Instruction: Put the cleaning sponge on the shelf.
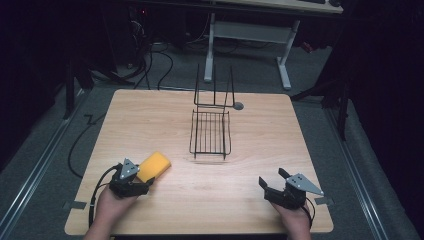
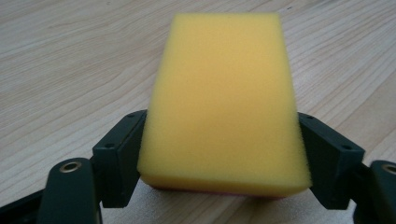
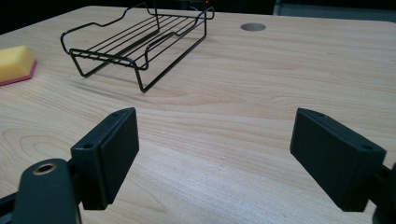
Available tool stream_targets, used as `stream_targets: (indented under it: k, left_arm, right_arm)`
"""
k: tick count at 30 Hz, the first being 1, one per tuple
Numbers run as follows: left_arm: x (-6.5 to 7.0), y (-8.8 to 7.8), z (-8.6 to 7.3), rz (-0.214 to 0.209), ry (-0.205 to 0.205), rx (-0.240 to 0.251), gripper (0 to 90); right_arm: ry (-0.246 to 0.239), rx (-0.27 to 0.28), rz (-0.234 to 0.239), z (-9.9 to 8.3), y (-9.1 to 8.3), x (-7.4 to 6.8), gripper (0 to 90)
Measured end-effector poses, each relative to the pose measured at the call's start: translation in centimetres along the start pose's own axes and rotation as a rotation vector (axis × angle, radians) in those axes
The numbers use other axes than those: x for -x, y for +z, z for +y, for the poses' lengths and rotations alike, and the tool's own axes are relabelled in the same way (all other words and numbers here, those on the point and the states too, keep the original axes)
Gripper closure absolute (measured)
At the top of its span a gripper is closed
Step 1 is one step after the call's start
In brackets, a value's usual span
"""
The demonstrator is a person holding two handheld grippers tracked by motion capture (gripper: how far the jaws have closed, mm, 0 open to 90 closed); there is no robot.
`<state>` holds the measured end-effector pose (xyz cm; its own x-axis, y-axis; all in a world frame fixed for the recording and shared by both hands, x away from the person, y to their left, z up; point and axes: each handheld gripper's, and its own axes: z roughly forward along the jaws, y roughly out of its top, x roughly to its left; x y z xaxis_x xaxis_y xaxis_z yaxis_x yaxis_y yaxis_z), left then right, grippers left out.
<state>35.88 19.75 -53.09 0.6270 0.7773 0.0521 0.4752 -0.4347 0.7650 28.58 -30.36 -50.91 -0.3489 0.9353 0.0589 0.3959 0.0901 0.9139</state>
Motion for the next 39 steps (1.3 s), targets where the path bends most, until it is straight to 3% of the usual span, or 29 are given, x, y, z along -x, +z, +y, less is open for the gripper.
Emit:
stream_targets:
  k: [5,13,20,39]
  left_arm:
    - [-0.2,-0.3,0.0,-0.001,-0.022,0.024,26.1]
    - [0.1,-0.6,0.1,0.0,-0.019,0.051,26.4]
    - [0.3,-0.9,0.3,-0.01,-0.027,0.077,26.4]
    - [2.3,-1.2,2.1,-0.026,-0.064,0.179,27.8]
  right_arm:
    - [-0.006,-0.005,-0.001,0.0,0.1,-0.1,15.3]
    - [-0.015,-0.011,-0.004,-0.1,0.4,-0.2,15.0]
    - [-0.02,-0.049,0.02,0.0,0.7,-0.2,14.9]
    - [-0.034,-0.065,0.031,-0.4,0.1,-0.1,15.1]
